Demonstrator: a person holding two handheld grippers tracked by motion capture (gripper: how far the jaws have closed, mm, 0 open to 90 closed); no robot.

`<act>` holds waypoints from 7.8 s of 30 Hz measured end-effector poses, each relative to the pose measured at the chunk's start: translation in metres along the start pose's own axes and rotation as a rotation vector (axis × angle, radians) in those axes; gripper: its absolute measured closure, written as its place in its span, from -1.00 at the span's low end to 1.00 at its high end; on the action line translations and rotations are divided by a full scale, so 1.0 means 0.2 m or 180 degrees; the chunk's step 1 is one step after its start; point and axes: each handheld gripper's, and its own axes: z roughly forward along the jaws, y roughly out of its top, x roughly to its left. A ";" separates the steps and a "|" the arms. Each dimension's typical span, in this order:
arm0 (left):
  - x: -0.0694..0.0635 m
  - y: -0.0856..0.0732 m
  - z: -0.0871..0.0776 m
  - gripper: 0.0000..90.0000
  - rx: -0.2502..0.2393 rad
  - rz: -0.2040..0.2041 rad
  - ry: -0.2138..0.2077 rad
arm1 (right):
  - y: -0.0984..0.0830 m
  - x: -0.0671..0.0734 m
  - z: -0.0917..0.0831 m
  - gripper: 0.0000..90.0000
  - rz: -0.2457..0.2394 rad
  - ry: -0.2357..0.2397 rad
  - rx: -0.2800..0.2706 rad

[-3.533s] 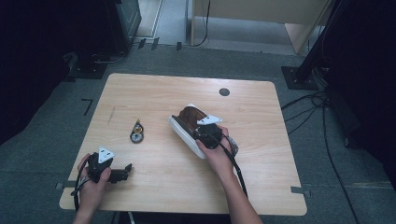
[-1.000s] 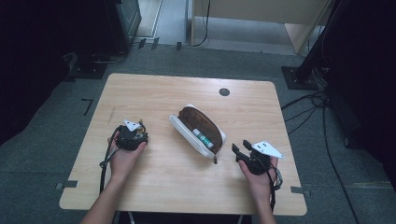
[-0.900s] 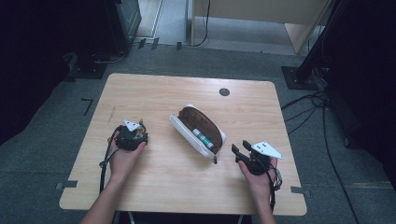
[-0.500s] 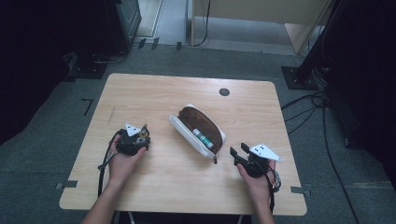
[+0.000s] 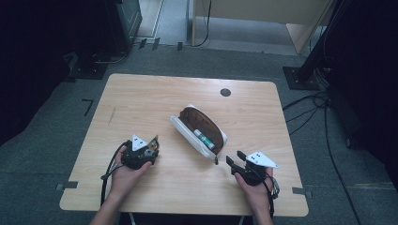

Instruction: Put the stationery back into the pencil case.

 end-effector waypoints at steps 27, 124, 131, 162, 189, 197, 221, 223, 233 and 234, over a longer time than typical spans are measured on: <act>-0.27 -0.02 -0.01 -0.06 -0.0044 0.0680 -0.0899 | -0.03 0.29 0.12 0.26 -0.0458 0.0968 0.0203; -0.30 0.01 -0.06 -0.06 -0.0328 0.0668 -0.1068 | -0.01 0.40 0.20 0.63 0.0686 0.1089 0.0236; -0.33 0.00 -0.07 -0.06 -0.0398 0.0708 -0.1049 | 0.01 0.41 0.21 0.50 0.0915 0.1038 0.0113; -0.37 -0.03 -0.10 -0.06 -0.0771 0.0780 -0.0958 | 0.06 0.44 0.28 0.40 0.1433 0.1247 0.0106; -0.42 -0.04 -0.11 -0.06 -0.0977 0.0924 -0.0903 | 0.10 0.47 0.29 0.74 0.1702 0.1623 0.0027; -0.38 -0.03 -0.11 -0.49 -0.0783 0.0771 -0.0970 | 0.14 0.46 0.24 0.75 0.1357 0.1356 -0.0199; -0.11 -0.05 -0.10 -0.99 -0.0339 0.0401 -0.0610 | 0.44 0.41 0.05 0.75 0.0426 0.0971 -0.0738; -0.10 -0.05 -0.10 -0.99 -0.0333 0.0370 -0.0564 | 0.46 0.40 0.03 0.75 0.0401 0.0954 -0.0776; 0.04 -0.07 -0.08 -0.99 -0.0092 0.0030 -0.0252 | 0.55 0.35 -0.02 0.75 0.0313 0.0838 -0.0927; 0.06 -0.08 -0.08 -0.99 -0.0073 0.0022 -0.0216 | 0.56 0.34 -0.02 0.75 0.0305 0.0816 -0.0947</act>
